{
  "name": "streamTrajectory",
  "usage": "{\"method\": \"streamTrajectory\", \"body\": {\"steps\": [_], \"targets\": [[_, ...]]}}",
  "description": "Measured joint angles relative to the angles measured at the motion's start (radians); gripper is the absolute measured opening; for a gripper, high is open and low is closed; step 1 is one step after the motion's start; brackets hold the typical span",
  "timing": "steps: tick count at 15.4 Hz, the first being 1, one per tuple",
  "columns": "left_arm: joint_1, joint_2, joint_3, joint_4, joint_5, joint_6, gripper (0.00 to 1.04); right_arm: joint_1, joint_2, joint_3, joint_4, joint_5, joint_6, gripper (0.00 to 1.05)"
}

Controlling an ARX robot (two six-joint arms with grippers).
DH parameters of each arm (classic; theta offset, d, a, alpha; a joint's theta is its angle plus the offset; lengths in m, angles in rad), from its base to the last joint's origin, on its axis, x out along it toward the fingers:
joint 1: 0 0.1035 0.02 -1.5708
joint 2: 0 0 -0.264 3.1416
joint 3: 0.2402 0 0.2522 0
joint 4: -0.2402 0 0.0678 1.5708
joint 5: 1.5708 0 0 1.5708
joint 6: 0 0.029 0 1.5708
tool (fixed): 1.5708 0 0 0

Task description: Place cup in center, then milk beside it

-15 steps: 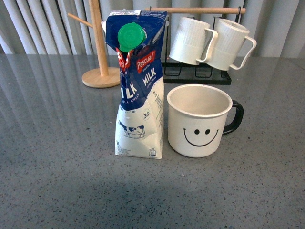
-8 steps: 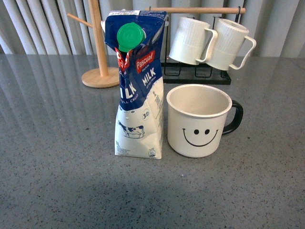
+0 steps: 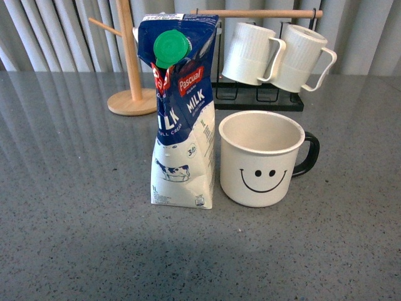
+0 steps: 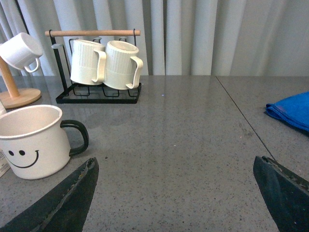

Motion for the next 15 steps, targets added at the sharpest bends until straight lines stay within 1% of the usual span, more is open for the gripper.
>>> {"method": "streamTrajectory", "body": {"steps": [6, 7, 8, 9, 10, 12, 15], "targets": [[0.0, -0.1, -0.035, -0.05, 0.0, 0.0, 0.01, 0.0, 0.0, 0.0, 0.0, 0.0, 0.0, 0.98], [0.0, -0.119, -0.035, -0.079, 0.0, 0.0, 0.01, 0.0, 0.0, 0.0, 0.0, 0.0, 0.0, 0.98], [0.0, -0.196, -0.034, -0.198, 0.002, 0.0, 0.01, 0.0, 0.0, 0.0, 0.0, 0.0, 0.0, 0.98], [0.0, -0.258, -0.034, -0.243, 0.0, 0.0, 0.01, 0.0, 0.0, 0.0, 0.0, 0.0, 0.0, 0.98], [0.0, -0.267, -0.032, -0.212, 0.002, 0.0, 0.01, 0.0, 0.0, 0.0, 0.0, 0.0, 0.0, 0.98], [0.001, -0.268, -0.034, -0.243, -0.001, 0.0, 0.01, 0.0, 0.0, 0.0, 0.001, 0.0, 0.0, 0.98], [0.001, -0.268, -0.034, -0.234, 0.0, 0.0, 0.01, 0.0, 0.0, 0.0, 0.0, 0.0, 0.0, 0.98]]}}
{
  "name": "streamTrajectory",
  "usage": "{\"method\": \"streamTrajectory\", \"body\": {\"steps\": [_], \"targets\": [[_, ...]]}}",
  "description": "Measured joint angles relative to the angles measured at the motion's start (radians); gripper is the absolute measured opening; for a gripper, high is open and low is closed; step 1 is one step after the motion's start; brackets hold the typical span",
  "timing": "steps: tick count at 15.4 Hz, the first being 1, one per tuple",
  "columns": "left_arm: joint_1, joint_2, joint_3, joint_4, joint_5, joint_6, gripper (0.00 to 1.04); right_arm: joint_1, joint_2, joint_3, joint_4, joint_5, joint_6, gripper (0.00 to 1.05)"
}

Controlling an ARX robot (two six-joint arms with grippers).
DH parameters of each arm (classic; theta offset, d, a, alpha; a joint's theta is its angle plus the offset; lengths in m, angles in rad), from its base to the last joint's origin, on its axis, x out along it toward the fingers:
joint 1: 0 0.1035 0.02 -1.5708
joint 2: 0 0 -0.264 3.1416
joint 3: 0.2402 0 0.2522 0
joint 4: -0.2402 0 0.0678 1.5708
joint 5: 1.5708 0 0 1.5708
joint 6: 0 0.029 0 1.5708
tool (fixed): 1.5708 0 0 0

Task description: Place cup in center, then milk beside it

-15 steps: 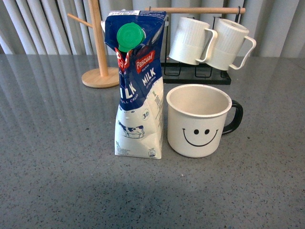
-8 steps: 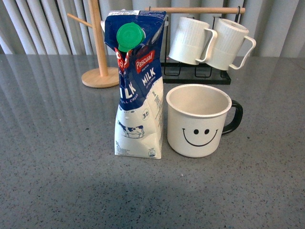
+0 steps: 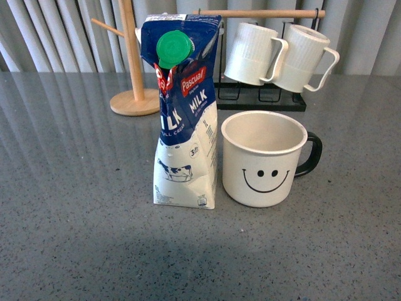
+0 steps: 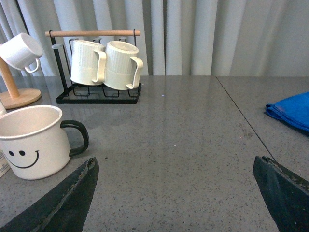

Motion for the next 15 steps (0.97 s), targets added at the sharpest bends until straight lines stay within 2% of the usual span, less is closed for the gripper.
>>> {"method": "streamTrajectory", "body": {"steps": [4, 5, 9, 14, 15], "targets": [[0.0, 0.0, 0.0, 0.0, 0.0, 0.0, 0.01, 0.0, 0.0, 0.0, 0.0, 0.0, 0.0, 0.98], [0.0, 0.0, 0.0, 0.0, 0.0, 0.0, 0.06, 0.0, 0.0, 0.0, 0.0, 0.0, 0.0, 0.98], [0.0, 0.0, 0.0, 0.0, 0.0, 0.0, 0.41, 0.0, 0.0, 0.0, 0.0, 0.0, 0.0, 0.98], [0.0, 0.0, 0.0, 0.0, 0.0, 0.0, 0.95, 0.0, 0.0, 0.0, 0.0, 0.0, 0.0, 0.98], [0.0, 0.0, 0.0, 0.0, 0.0, 0.001, 1.0, 0.0, 0.0, 0.0, 0.0, 0.0, 0.0, 0.98]]}}
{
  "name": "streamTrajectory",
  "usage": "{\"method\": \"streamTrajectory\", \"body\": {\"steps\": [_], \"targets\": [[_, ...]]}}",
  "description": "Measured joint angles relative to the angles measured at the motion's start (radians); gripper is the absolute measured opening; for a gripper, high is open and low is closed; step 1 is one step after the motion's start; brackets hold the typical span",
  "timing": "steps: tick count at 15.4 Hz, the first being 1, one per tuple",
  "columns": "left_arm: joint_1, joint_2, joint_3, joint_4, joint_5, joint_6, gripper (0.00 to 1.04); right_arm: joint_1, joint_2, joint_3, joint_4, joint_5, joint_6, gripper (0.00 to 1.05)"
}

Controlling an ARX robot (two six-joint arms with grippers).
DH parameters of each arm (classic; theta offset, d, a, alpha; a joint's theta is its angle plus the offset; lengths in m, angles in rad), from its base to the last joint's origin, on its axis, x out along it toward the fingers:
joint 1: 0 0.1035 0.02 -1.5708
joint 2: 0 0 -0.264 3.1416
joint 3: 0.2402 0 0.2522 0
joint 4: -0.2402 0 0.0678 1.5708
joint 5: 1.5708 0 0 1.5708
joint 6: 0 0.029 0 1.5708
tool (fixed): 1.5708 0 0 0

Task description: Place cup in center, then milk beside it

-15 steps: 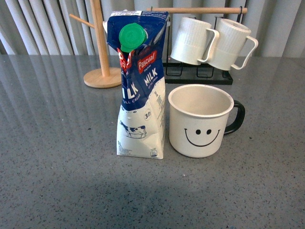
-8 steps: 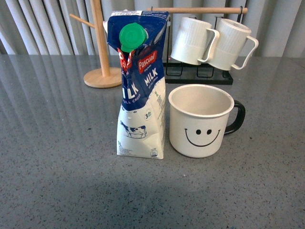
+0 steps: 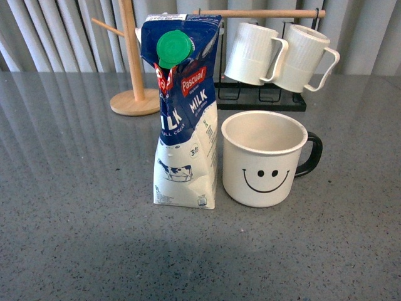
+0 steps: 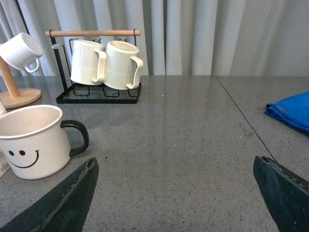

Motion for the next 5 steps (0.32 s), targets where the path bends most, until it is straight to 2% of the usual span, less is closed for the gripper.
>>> {"method": "streamTrajectory", "body": {"steps": [5], "targets": [[0.0, 0.0, 0.0, 0.0, 0.0, 0.0, 0.98, 0.0, 0.0, 0.0, 0.0, 0.0, 0.0, 0.98]]}}
